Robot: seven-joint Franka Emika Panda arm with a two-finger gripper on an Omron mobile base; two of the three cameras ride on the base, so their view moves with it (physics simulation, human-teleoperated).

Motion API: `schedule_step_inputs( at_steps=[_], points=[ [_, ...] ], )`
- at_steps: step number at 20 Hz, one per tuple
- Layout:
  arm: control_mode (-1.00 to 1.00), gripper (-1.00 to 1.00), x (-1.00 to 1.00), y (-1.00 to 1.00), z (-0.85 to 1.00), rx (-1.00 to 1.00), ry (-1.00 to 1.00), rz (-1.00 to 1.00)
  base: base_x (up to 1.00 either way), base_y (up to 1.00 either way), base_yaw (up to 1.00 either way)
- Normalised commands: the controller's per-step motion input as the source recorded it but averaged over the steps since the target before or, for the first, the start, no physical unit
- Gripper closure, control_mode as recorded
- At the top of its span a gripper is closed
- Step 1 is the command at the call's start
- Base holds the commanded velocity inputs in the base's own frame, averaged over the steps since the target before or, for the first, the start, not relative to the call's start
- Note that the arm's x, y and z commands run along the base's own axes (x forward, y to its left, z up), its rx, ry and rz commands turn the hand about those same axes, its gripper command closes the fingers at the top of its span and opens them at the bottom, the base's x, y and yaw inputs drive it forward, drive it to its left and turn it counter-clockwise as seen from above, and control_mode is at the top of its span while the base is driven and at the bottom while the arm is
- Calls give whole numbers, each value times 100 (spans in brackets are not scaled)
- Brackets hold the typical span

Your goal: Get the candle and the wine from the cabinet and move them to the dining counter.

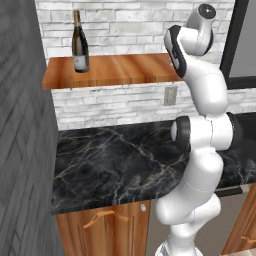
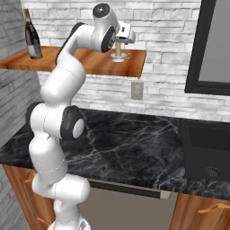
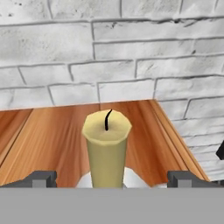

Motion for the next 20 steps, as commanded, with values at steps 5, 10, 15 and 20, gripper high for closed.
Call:
schedule_step_inputs(
  at_steps=[5, 10, 15, 20],
  points=[
    [-100, -100, 8, 0, 0, 0, 0, 0, 0, 0, 0],
    [-100, -100, 4, 0, 0, 0, 0, 0, 0, 0, 0],
    [-100, -100, 12, 0, 0, 0, 0, 0, 0, 0, 0],
    [-100, -100, 13, 0, 0, 0, 0, 0, 0, 0, 0]
  ],
)
